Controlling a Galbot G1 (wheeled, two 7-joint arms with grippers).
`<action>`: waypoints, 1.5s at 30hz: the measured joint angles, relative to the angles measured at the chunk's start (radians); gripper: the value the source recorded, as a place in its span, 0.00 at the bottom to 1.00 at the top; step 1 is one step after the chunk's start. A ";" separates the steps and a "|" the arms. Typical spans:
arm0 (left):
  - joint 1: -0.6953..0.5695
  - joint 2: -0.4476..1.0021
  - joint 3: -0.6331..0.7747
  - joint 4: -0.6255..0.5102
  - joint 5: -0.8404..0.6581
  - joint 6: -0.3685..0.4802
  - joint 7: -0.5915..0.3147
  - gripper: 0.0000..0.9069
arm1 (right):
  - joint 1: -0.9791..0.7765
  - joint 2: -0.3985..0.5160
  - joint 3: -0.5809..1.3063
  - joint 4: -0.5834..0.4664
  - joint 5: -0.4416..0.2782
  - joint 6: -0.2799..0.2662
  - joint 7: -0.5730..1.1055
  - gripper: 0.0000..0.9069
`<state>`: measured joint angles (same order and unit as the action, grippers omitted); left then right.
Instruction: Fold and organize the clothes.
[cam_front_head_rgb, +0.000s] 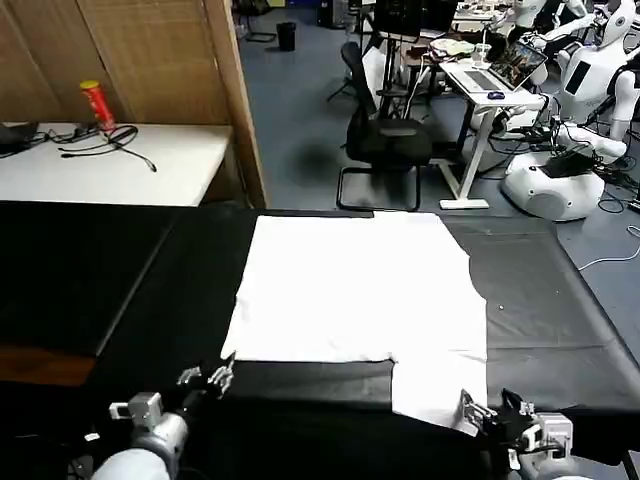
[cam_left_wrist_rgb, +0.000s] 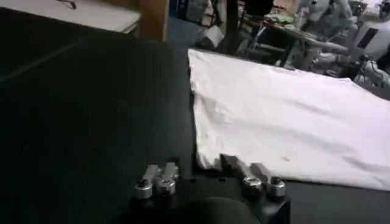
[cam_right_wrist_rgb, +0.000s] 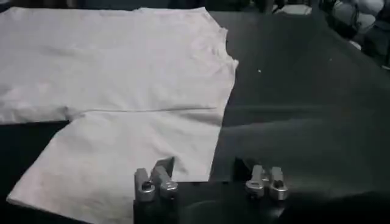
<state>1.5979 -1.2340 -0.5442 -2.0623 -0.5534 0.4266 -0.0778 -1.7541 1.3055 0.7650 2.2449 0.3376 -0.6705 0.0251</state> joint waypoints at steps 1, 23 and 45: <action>0.003 0.000 0.001 -0.003 -0.001 0.001 0.000 0.00 | -0.003 0.001 0.000 0.003 0.000 0.000 0.004 0.00; 0.253 0.039 -0.105 -0.218 0.013 -0.006 -0.041 0.00 | -0.161 0.028 -0.007 0.208 0.063 -0.032 0.113 0.00; -0.015 -0.030 -0.045 -0.121 0.140 -0.078 -0.021 0.00 | 0.343 -0.060 -0.075 -0.180 0.185 0.238 0.028 0.00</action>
<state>1.5832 -1.2636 -0.5893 -2.1835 -0.4136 0.3490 -0.0984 -1.4108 1.2451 0.6903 2.0645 0.5229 -0.4324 0.0532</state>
